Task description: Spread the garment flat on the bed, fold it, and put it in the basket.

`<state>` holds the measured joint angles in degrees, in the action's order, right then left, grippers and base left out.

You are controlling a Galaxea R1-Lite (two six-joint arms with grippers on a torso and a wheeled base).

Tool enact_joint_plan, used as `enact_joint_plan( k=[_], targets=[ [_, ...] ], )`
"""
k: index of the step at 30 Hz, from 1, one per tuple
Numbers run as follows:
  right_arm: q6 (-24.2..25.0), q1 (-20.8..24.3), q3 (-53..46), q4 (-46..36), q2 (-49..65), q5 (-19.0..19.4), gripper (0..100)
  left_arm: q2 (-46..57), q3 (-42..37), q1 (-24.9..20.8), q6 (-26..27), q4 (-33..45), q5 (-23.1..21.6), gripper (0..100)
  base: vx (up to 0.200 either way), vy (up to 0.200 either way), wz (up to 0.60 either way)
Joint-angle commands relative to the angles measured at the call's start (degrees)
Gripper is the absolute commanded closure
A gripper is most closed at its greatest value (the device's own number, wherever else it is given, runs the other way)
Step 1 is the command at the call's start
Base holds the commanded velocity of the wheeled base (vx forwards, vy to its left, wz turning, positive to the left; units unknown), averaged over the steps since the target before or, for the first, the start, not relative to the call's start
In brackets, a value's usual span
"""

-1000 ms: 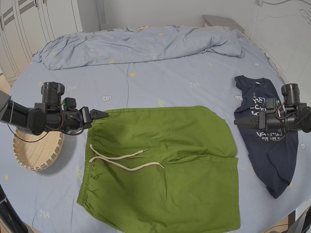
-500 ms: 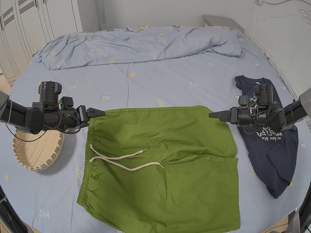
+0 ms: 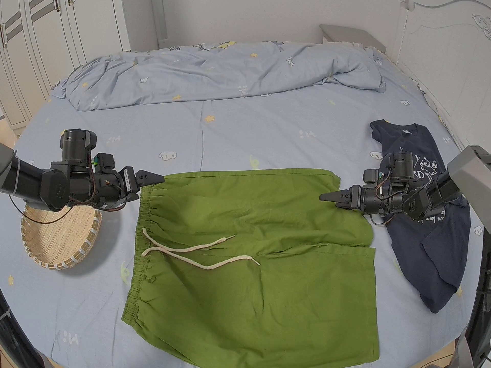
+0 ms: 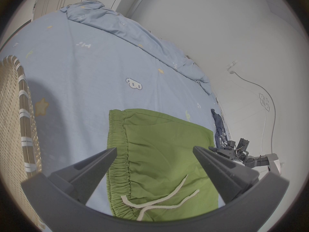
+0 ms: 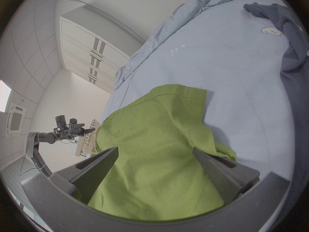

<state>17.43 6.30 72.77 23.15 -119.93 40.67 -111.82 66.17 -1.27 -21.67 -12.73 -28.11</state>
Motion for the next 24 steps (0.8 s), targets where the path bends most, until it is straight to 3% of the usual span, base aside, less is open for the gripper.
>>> enact_joint_plan(
  k=[1,12,20,24],
  targets=[
    [0.23,-0.06,-0.43,-0.30,0.05,-0.41,0,-0.06,0.01,0.04,-0.03,-0.02,-0.01,0,0.000,0.000,0.00],
    [4.10,-0.85,-0.08,-0.12,11.21,-0.41,0,0.29,0.01,0.48,-0.03,-0.02,-0.01,0,0.000,0.000,0.00],
    [3.92,-1.29,6.86,-0.47,10.33,-0.50,0,0.47,0.01,0.74,0.05,-0.02,0.16,0,0.000,0.000,0.00],
    [3.66,-3.75,11.26,-0.30,2.68,-0.50,0,1.26,-0.08,1.27,0.05,-0.02,0.16,0,0.000,0.000,0.00]
  ],
)
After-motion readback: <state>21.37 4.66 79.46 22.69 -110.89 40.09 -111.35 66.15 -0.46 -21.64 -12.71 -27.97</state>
